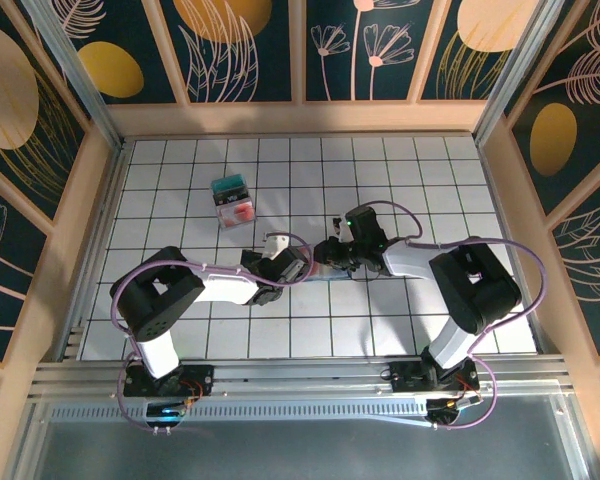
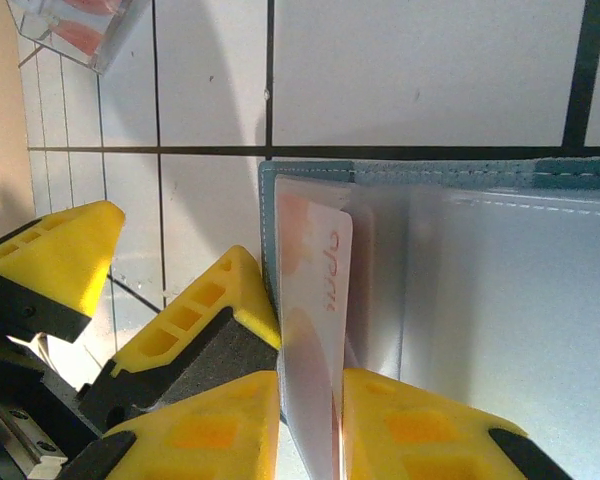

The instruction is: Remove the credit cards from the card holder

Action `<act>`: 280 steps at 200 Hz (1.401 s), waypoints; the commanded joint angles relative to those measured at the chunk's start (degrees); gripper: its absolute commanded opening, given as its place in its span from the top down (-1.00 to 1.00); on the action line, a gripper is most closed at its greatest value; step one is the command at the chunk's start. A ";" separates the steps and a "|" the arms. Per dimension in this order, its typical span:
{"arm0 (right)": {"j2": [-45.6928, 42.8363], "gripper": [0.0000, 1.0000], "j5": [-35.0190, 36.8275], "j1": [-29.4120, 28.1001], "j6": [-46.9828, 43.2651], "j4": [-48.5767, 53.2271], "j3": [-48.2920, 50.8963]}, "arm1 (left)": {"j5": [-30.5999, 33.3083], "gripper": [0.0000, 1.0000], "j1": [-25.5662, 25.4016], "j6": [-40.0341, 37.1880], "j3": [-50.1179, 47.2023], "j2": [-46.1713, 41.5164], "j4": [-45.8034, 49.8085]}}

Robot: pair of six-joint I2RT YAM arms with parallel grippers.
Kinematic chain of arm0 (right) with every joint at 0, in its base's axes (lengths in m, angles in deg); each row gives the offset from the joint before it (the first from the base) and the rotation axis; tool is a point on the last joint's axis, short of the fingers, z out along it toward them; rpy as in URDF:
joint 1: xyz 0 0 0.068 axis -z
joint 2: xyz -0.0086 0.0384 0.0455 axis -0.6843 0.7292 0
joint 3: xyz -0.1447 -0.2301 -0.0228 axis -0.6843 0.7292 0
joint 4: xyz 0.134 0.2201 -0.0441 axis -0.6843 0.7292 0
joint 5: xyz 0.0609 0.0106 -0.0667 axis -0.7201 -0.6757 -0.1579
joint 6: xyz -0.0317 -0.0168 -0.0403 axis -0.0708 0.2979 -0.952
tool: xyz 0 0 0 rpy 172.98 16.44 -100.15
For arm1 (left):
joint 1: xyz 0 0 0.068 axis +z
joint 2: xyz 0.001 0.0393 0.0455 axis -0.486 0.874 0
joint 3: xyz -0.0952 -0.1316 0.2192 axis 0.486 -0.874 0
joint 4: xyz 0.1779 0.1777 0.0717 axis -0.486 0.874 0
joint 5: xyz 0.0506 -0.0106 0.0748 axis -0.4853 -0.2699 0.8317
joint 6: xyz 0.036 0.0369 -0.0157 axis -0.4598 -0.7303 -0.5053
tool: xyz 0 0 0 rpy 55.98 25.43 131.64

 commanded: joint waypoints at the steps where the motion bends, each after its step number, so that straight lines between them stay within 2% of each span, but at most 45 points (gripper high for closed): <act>1: -0.14 0.53 -3.13 0.15 1.38 -4.56 1.01 | -1.18 -0.98 -0.12 -0.50 0.81 1.67 2.25; 39: 2.54 0.53 -4.59 -0.28 2.70 -7.95 1.46 | -1.54 -0.98 -0.15 -0.58 1.00 1.76 2.05; 72: 4.37 0.41 -5.73 -0.49 3.11 -10.41 2.15 | -2.02 -0.98 -0.14 -0.59 1.14 1.78 1.78; 102: 5.14 0.41 -7.61 -0.53 4.36 -13.70 3.12 | -2.08 -0.98 -0.15 -0.52 1.17 1.82 1.78; 172: 3.29 0.51 -10.86 0.15 5.72 -18.15 5.40 | -1.63 -0.98 -0.14 0.06 0.93 1.94 2.71; 179: 3.00 0.52 -11.16 1.99 5.94 -18.71 5.91 | -1.63 -0.98 -0.16 0.03 0.91 1.94 2.83; 229: 2.02 0.53 -13.80 3.64 8.57 -23.90 8.29 | -1.35 -0.98 -0.14 0.47 0.86 2.02 3.62; 280: 1.54 0.56 -13.86 4.89 8.46 -23.56 8.90 | -1.19 -0.98 -0.12 0.55 0.91 2.02 3.96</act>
